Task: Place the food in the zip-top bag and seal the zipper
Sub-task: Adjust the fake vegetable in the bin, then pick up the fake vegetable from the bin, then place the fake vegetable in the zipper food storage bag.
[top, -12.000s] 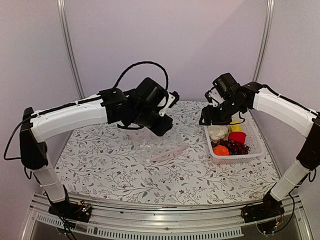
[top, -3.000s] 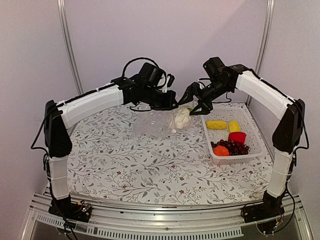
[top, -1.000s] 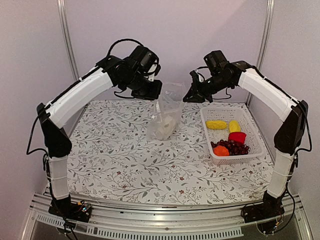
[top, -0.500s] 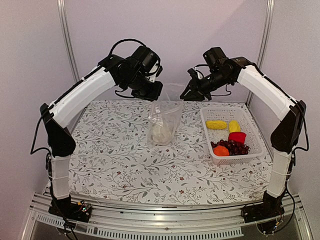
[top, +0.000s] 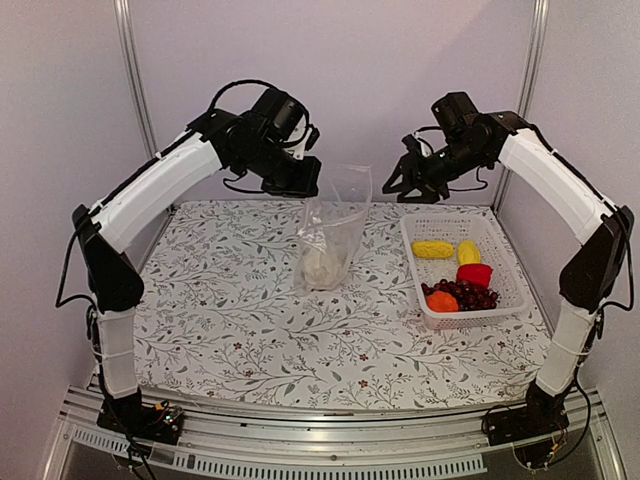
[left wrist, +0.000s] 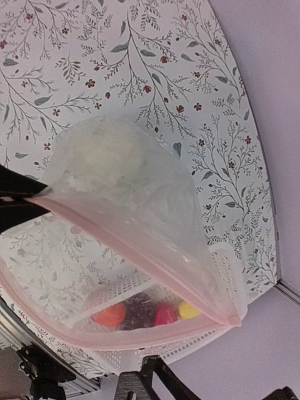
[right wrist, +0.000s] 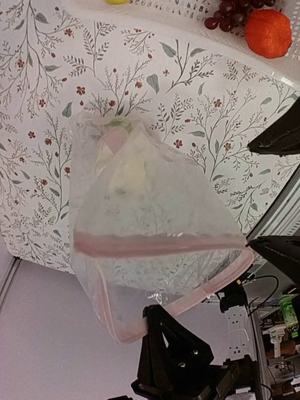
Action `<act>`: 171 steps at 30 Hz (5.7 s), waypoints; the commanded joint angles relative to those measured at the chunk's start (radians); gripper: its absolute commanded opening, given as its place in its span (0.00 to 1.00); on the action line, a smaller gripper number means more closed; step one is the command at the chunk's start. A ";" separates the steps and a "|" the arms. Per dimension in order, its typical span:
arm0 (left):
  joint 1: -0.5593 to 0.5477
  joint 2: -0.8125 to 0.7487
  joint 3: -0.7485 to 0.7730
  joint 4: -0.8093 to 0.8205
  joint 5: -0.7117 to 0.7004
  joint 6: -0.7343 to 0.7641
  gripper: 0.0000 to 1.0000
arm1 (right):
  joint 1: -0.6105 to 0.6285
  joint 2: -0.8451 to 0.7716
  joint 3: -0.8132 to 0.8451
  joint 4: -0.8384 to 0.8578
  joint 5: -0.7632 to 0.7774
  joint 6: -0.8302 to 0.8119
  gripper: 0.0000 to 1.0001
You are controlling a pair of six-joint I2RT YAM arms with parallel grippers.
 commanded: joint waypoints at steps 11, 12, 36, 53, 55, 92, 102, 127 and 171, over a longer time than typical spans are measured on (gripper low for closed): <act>0.029 -0.071 -0.118 0.127 0.116 -0.029 0.00 | -0.213 -0.198 -0.455 0.029 0.280 -0.165 0.53; 0.030 -0.071 -0.118 0.129 0.118 -0.030 0.00 | -0.222 -0.204 -0.488 0.037 0.297 -0.181 0.54; 0.047 -0.075 -0.156 0.152 0.189 -0.036 0.00 | -0.399 -0.070 -0.620 0.109 0.534 -0.269 0.77; 0.057 -0.093 -0.198 0.178 0.199 -0.042 0.00 | -0.407 -0.014 -0.755 0.167 0.339 -0.237 0.84; 0.058 -0.094 -0.205 0.183 0.202 -0.042 0.00 | -0.391 -0.025 -0.754 0.178 0.289 -0.222 0.84; 0.071 -0.097 -0.242 0.210 0.255 -0.047 0.00 | -0.301 0.058 -0.465 0.096 0.481 -0.372 0.90; 0.084 -0.097 -0.251 0.217 0.271 -0.050 0.00 | -0.276 0.125 -0.448 0.148 0.467 -0.421 0.99; 0.094 -0.116 -0.292 0.235 0.282 -0.059 0.00 | -0.164 0.145 -0.480 0.086 0.617 -0.363 0.61; 0.106 -0.063 -0.215 0.281 0.357 -0.125 0.00 | 0.062 -0.150 -0.232 0.466 0.083 0.017 0.48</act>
